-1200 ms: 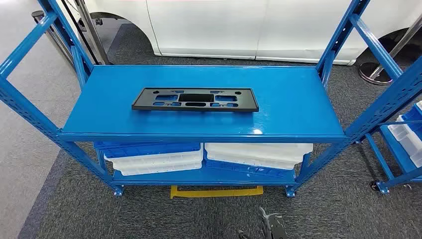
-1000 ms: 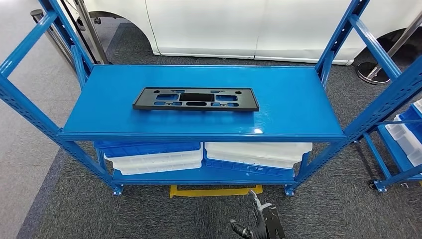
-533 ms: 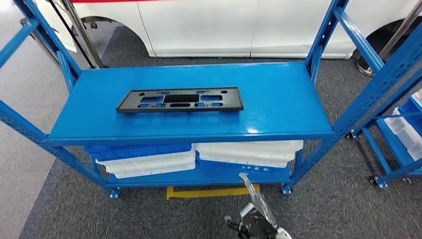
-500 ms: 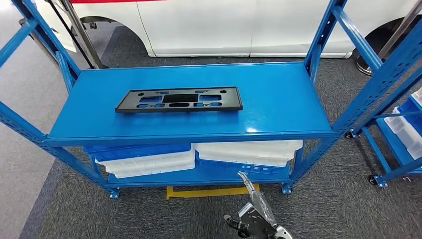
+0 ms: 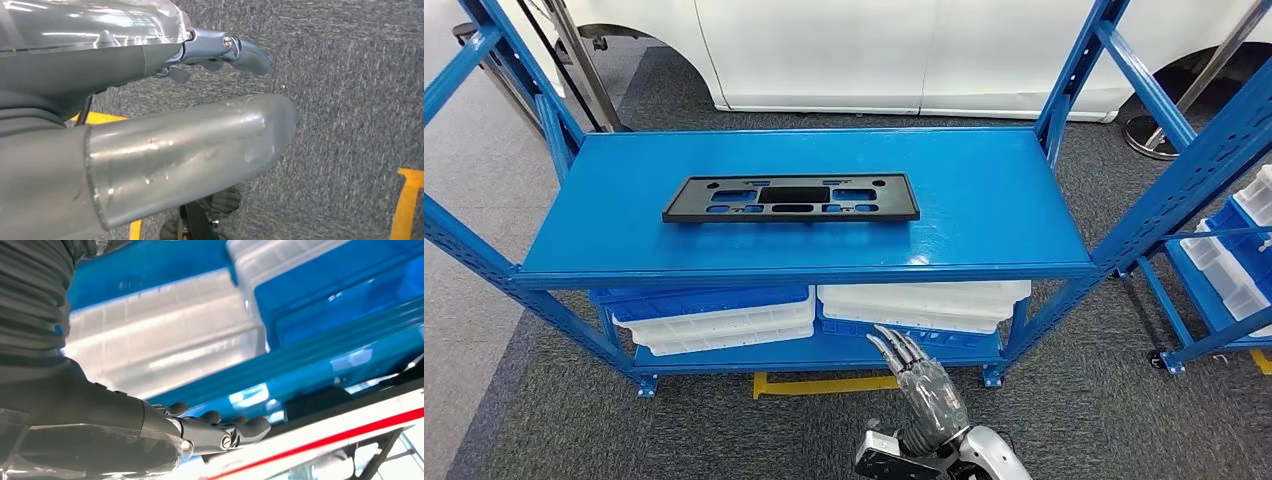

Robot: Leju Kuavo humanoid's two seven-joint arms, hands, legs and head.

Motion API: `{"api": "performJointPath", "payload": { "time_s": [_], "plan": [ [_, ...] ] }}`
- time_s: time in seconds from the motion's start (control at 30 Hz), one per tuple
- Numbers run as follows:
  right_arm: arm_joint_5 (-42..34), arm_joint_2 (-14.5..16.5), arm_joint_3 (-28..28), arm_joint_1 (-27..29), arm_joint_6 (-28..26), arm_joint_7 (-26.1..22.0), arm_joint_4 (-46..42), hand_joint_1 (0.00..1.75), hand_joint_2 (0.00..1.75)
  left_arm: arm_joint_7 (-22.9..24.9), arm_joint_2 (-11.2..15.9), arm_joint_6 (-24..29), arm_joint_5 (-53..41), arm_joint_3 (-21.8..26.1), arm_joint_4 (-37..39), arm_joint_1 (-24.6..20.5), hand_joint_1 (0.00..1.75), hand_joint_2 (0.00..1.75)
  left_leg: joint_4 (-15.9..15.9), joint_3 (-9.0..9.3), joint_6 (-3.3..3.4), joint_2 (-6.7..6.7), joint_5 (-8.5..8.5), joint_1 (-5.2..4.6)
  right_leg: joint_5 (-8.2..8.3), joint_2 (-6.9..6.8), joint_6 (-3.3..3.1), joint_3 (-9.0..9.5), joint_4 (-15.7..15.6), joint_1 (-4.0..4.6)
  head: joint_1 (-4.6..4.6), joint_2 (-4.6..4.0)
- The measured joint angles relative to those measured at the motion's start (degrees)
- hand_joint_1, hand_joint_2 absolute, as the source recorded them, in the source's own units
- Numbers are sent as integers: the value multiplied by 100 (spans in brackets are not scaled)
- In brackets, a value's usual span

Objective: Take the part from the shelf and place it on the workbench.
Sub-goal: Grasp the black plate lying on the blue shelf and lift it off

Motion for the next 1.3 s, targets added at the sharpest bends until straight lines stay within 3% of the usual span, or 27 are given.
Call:
{"api": "performJointPath", "payload": {
  "time_s": [0.07, 0.1, 0.13, 0.17, 0.23, 0.3, 0.4, 0.47, 0.53, 0.57, 0.6, 0.63, 0.7, 0.77, 0.87, 0.93, 1.0, 1.07, 1.1, 1.13, 1.2, 1.23, 1.3],
  "plan": [
    [336, -11, 64, -43, -52, 249, -5, 0, 175, 0, -38, 4, -76, 0, 1, 3, 0, 0, 6, -10, 2, 12, 1, -3, -222, -6, 32, -303, 631, -28, 0, 0],
    [508, -11, 76, -46, -82, 366, -5, 0, 175, 1, -67, 9, -121, 0, 1, 5, 0, 0, 10, -10, 0, 14, -1, -3, -179, -13, 46, -339, 699, -44, 0, 0],
    [687, -5, 78, -49, -118, 474, -5, 0, 175, 7, -102, 14, -176, 0, 1, 7, 0, 0, 16, -4, -6, 13, -5, -2, -26, -24, 56, -260, 532, -62, 1, 0],
    [869, 8, 78, -54, -159, 566, -7, 0, 175, 16, -139, 19, -235, 0, 1, 8, 0, 0, 25, 5, -17, 12, -14, -1, 191, -41, 62, -81, 170, -77, 1, 0],
    [1210, 69, 65, -64, -246, 695, -10, 0, 175, 50, -223, 20, -372, 7, -5, 11, 0, 0, 52, 8, -67, 12, -50, -10, 464, -77, 41, 281, -573, -74, 0, 0],
    [1508, 206, 16, -61, -326, 767, -9, 0, 175, 98, -310, 2, -548, 49, -22, 19, 0, 0, 68, -3, -138, 17, -83, -23, 486, -78, -17, 393, -846, -47, -1, 0],
    [1837, 479, -99, -58, -424, 801, 8, 0, 175, 187, -444, -62, -872, 143, -72, 29, 0, 0, 118, -5, -246, 24, -142, 0, 492, -44, -131, 422, -888, -37, -1, 0],
    [2006, 672, -182, -77, -482, 797, 40, 0, 175, 245, -526, -120, -1123, 220, -107, 35, 0, 0, 536, -187, -295, 10, -361, 15, 489, -45, -196, 477, -920, -53, -3, 0],
    [2161, 861, -259, -95, -537, 774, 104, 0, 175, 308, -593, -182, -1388, 322, -132, 49, 0, 0, 1320, -602, -317, 4, -679, 16, 462, -45, -236, 506, -920, -38, -5, 0],
    [2227, 940, -291, -98, -562, 760, 140, 0, 175, 334, -619, -211, -1517, 369, -144, 58, 0, 0, 1643, -801, -319, 3, -759, 16, 445, -38, -247, 521, -918, -27, -5, 0],
    [2282, 1003, -318, -100, -587, 745, 174, 0, 175, 350, -639, -242, -1636, 410, -155, 68, 0, 0, 1786, -920, -310, 2, -731, 14, 424, -27, -253, 543, -916, -16, -6, 0],
    [2323, 1057, -340, -106, -609, 735, 202, 0, 175, 360, -652, -272, -1740, 449, -164, 74, 0, 0, 1696, -923, -291, -1, -584, 10, 398, -12, -252, 576, -916, -8, -6, 0],
    [2364, 1151, -376, -134, -643, 717, 237, 0, 175, 362, -672, -313, -1872, 516, -180, 80, 0, 0, 966, -648, -218, -13, -103, -15, 331, 10, -236, 667, -919, -2, -5, 0],
    [2370, 1228, -402, -174, -661, 710, 258, 0, 175, 361, -687, -329, -1924, 567, -195, 73, 0, 0, 306, -355, -144, -27, 143, -60, 269, 26, -188, 721, -927, 5, -5, 0],
    [2376, 1290, -427, -198, -674, 707, 286, 0, 175, 361, -709, -332, -1945, 623, -217, 66, 0, 0, 69, -230, -68, -39, 122, -83, 289, 30, -84, 766, -926, 0, -7, 0],
    [2381, 1309, -440, -214, -679, 707, 296, 0, 175, 361, -728, -332, -1945, 656, -225, 76, 0, 0, -30, -107, -11, -40, 114, -59, 235, 12, -34, 732, -753, -4, -5, 0],
    [2384, 1314, -447, -237, -683, 707, 306, 0, 175, 361, -743, -332, -1946, 670, -233, 74, 0, 0, -76, -3, 35, -36, 78, -52, -25, -4, 9, 448, -214, -19, -4, 0],
    [2384, 1314, -452, -241, -684, 708, 327, 0, 175, 361, -749, -334, -1946, 676, -241, 68, 0, 0, -76, 50, 55, -35, 16, -56, -294, -9, 57, -23, 461, -32, -5, 0],
    [2384, 1314, -453, -237, -684, 707, 338, 0, 175, 362, -752, -335, -1946, 678, -244, 69, 0, 0, -73, 89, 53, -36, -20, -57, -291, -12, 74, -187, 617, -37, -5, 0],
    [2384, 1314, -453, -235, -684, 707, 345, 0, 175, 362, -755, -336, -1946, 679, -246, 74, 0, 0, -71, 141, 45, -36, -62, -57, -159, -17, 82, -247, 566, -43, -5, 0],
    [2384, 1314, -454, -235, -684, 707, 349, 0, 175, 362, -766, -337, -1946, 682, -248, 81, 0, 0, -67, 286, 16, -35, -166, -55, 391, -41, 67, -71, -110, -56, -4, 0],
    [2384, 1314, -455, -237, -684, 708, 353, 0, 175, 362, -773, -337, -1946, 685, -248, 83, 0, 0, -64, 352, -5, -34, -217, -57, 584, -59, 49, 40, -455, -47, -5, -1],
    [2383, 1316, -457, -247, -683, 706, 362, 0, 175, 357, -785, -338, -1956, 689, -251, 72, 0, 0, -60, 404, -72, -30, -297, -58, 749, -85, -21, 145, -846, -11, 2, -1]
  ]
}}
